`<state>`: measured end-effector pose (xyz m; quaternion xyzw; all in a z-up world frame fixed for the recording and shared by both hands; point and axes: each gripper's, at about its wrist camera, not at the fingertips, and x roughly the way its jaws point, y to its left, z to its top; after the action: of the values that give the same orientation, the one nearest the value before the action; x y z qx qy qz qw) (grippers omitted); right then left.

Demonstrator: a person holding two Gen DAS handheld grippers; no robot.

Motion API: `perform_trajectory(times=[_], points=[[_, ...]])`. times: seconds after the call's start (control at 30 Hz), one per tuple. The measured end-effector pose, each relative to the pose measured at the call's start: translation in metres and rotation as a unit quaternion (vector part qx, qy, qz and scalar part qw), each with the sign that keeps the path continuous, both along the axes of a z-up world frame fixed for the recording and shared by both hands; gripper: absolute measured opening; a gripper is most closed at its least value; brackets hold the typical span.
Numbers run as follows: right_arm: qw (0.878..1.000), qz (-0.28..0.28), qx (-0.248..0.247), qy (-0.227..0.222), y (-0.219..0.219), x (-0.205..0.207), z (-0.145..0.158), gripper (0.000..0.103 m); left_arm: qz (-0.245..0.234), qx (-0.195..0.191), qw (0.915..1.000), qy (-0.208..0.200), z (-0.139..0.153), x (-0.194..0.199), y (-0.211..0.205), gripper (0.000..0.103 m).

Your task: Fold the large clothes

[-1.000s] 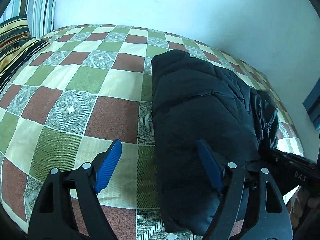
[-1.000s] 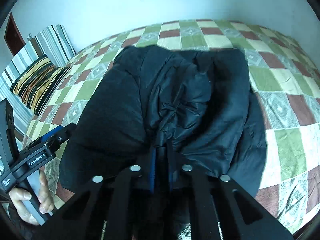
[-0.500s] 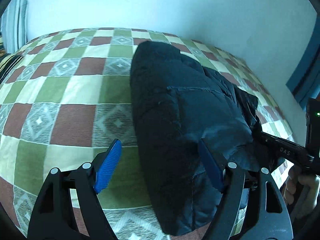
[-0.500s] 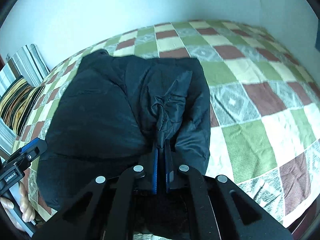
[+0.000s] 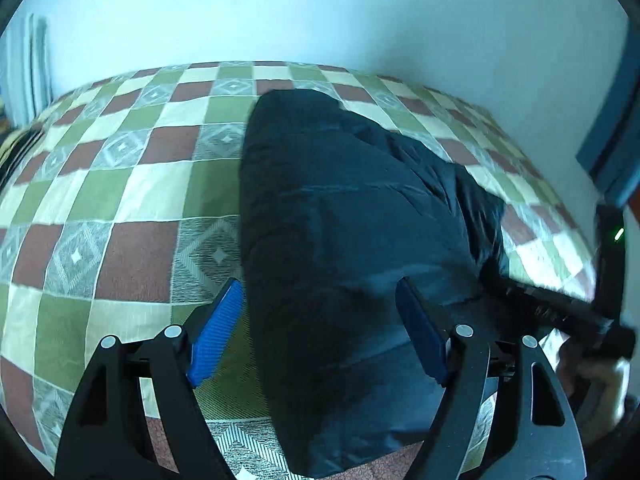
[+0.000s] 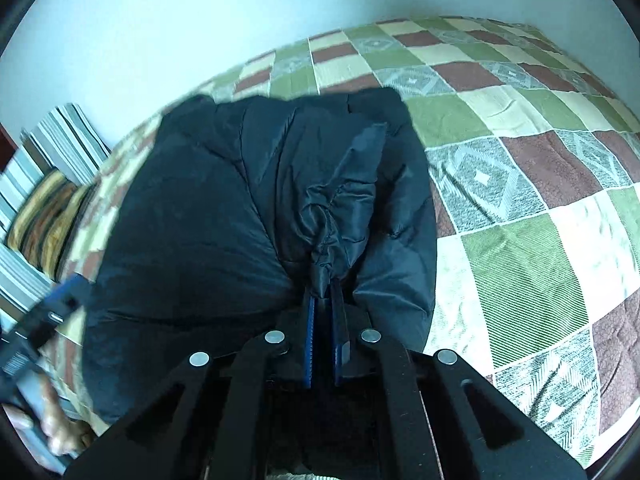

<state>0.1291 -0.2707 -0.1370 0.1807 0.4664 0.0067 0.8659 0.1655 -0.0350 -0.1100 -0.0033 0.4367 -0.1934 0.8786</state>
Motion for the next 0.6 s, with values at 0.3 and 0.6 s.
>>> perform_trajectory(times=[0.3, 0.6], points=[[0.999, 0.015, -0.035, 0.005, -0.002, -0.031, 0.012, 0.011, 0.003, -0.002, 0.9997, 0.025, -0.020, 0.006, -0.006, 0.078], [0.998, 0.017, -0.031, 0.045, -0.003, -0.014, -0.036, 0.011, -0.002, 0.019, 0.9997, 0.014, -0.030, 0.006, -0.014, 0.081]])
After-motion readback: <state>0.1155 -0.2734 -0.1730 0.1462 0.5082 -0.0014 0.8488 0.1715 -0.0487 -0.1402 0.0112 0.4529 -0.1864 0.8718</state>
